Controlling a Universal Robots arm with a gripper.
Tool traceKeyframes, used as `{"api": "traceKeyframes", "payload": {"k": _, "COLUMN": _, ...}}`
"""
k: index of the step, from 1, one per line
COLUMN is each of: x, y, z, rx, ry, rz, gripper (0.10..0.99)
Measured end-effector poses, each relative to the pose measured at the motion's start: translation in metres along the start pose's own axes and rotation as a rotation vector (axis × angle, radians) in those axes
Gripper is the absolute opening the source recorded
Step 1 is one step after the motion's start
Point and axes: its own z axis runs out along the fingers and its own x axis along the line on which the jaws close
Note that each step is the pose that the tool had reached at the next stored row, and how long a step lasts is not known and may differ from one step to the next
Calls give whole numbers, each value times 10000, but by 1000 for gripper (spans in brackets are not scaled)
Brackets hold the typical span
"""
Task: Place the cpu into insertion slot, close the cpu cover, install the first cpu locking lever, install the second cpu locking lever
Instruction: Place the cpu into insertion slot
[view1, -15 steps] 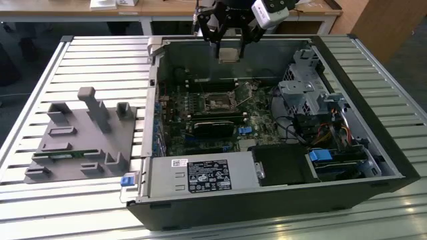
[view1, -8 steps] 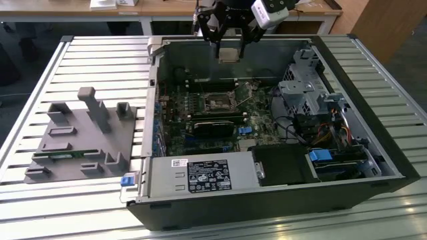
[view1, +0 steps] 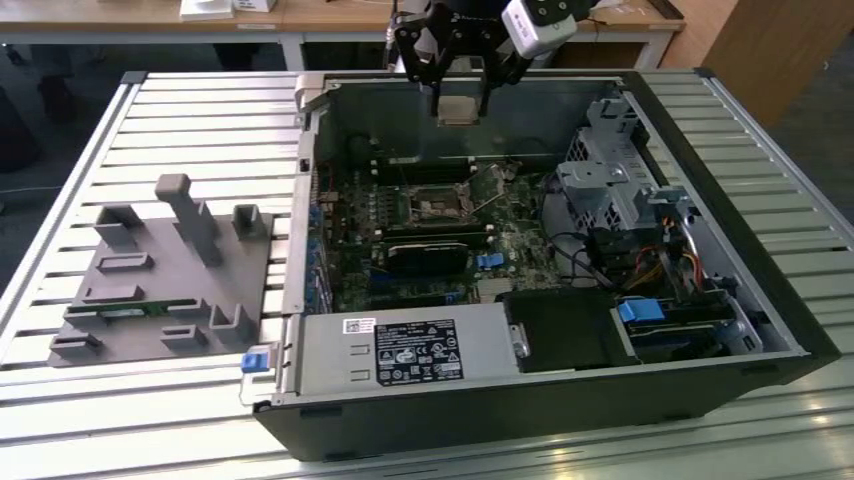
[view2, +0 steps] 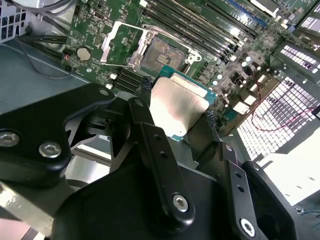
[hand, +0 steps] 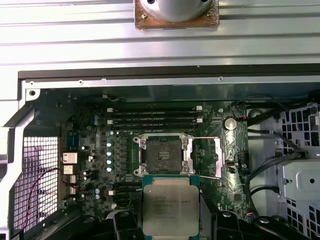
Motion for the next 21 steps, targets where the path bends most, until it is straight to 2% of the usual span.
{"api": "traceKeyframes", "payload": {"k": 21, "x": 1, "y": 0, "z": 0, "rx": -5, "ry": -20, "rz": 221, "gripper": 541}}
